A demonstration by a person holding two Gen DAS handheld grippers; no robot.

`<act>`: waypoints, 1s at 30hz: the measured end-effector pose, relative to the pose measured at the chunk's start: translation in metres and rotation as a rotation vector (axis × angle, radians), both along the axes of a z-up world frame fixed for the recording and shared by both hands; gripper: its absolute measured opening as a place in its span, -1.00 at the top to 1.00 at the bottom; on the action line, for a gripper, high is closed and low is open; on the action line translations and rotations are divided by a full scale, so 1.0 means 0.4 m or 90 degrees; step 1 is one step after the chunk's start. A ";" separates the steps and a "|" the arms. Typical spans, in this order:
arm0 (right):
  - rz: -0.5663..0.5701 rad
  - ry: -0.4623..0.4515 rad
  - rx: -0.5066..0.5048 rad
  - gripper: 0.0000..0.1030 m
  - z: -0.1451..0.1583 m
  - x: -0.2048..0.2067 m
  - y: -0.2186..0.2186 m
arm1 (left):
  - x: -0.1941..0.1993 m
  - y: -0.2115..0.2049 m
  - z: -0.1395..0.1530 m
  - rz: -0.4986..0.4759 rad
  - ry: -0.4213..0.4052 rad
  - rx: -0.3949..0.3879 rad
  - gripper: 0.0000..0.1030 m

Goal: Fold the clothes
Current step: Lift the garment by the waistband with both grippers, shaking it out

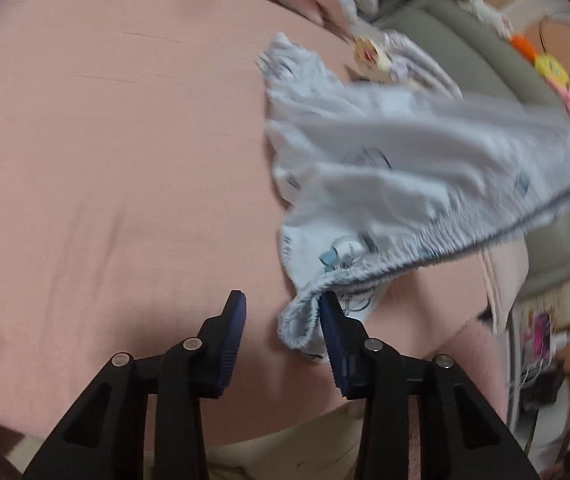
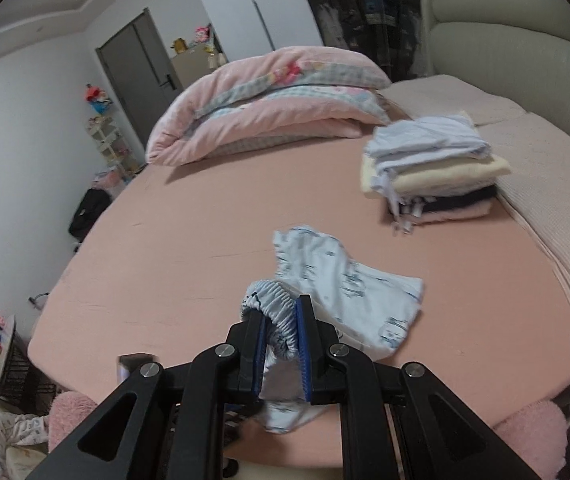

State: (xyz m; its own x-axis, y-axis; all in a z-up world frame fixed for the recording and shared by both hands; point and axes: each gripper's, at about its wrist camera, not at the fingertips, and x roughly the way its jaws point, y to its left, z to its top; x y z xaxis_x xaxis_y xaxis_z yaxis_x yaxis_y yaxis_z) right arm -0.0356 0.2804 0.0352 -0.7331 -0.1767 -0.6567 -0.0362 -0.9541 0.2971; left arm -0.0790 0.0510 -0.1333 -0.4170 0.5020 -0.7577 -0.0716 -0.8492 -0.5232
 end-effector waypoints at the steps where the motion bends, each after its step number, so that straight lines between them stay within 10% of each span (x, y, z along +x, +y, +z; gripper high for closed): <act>1: -0.011 -0.001 0.002 0.77 -0.002 0.004 0.012 | 0.003 -0.017 0.014 0.010 0.010 0.026 0.33; 10: -0.026 -0.006 -0.004 0.77 -0.002 0.003 0.063 | 0.019 -0.092 0.029 0.015 0.011 0.131 0.33; 21: -0.008 -0.008 -0.005 0.77 -0.006 0.014 0.055 | 0.016 0.032 -0.064 -0.066 -0.045 -0.069 0.33; 22: -0.008 -0.011 0.002 0.77 -0.013 0.012 0.055 | 0.023 0.041 -0.058 -0.073 -0.027 -0.087 0.39; 23: -0.008 -0.017 0.014 0.77 -0.025 0.008 0.053 | 0.029 0.049 -0.048 -0.083 -0.011 -0.102 0.89; 30: 0.010 -0.115 0.120 0.79 -0.111 -0.127 0.052 | -0.087 -0.094 0.154 -0.004 0.076 -0.181 0.94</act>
